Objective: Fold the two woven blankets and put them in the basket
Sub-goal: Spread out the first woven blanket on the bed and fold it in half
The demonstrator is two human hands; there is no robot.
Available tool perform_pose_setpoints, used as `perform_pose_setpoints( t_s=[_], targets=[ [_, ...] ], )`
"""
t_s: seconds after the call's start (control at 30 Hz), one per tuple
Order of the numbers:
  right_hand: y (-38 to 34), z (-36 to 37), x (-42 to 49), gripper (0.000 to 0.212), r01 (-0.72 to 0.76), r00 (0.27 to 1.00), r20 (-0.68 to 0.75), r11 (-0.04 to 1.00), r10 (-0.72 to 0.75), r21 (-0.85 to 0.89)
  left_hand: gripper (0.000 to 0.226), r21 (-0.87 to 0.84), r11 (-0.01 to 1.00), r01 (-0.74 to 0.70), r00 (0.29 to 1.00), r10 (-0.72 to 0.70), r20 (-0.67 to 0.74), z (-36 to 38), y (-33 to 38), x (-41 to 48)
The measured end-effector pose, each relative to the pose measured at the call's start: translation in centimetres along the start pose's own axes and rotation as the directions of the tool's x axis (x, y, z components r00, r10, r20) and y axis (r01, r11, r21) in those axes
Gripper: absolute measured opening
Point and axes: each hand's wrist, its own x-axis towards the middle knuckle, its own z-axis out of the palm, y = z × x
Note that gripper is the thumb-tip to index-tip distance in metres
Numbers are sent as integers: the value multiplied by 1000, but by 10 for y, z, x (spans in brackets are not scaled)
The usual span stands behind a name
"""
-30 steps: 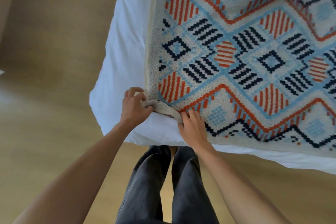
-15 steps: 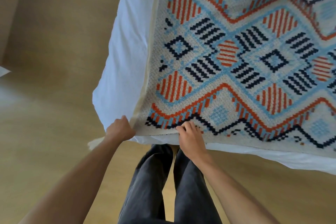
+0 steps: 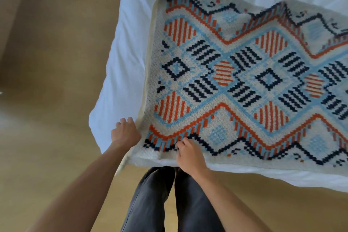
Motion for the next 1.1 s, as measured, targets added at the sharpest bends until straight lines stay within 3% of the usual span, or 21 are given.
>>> perform_pose_setpoints(
  t_s=[0.23, 0.4, 0.57, 0.87, 1.0, 1.1],
  targets=[
    [41, -79, 75, 31, -39, 985, -169, 999, 43, 26, 44, -312, 950, 3, 997, -27, -75, -39, 78, 34],
    [77, -136, 135, 28, -62, 971, -232, 998, 60, 1, 56, -392, 914, 110, 986, -150, -73, -54, 101, 65],
    [109, -189, 183, 28, -60, 968, -247, 996, 41, -68, 58, -353, 924, 144, 974, -195, -112, -78, 117, 103],
    [109, -278, 292, 38, -72, 952, -300, 997, 59, -32, 47, -277, 961, -17, 969, -52, -240, -180, 167, 209],
    [103, -310, 360, 41, -47, 938, -345, 999, 38, -19, 50, -170, 967, -189, 909, 106, -404, -230, 196, 268],
    [101, -327, 402, 45, -25, 938, -348, 998, 1, -62, 51, 8, 944, -329, 828, 293, -477, -252, 216, 311]
  ],
)
